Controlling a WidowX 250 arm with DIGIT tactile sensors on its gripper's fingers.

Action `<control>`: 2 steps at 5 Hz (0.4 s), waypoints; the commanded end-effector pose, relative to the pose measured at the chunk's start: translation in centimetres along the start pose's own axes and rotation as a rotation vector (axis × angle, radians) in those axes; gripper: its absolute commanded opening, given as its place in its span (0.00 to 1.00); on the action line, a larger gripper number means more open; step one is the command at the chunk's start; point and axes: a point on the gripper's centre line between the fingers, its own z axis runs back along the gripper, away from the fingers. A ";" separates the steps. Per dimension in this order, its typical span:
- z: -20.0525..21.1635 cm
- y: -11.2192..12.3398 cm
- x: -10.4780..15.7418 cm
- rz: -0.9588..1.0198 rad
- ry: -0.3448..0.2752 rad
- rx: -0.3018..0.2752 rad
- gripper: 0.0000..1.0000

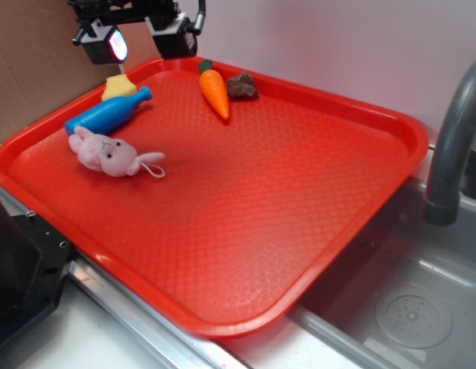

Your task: Grab the carrot.

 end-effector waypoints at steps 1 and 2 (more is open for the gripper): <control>1.0 0.3 0.8 0.009 -0.032 -0.012 1.00; -0.3 -1.9 2.3 0.036 0.004 -0.077 1.00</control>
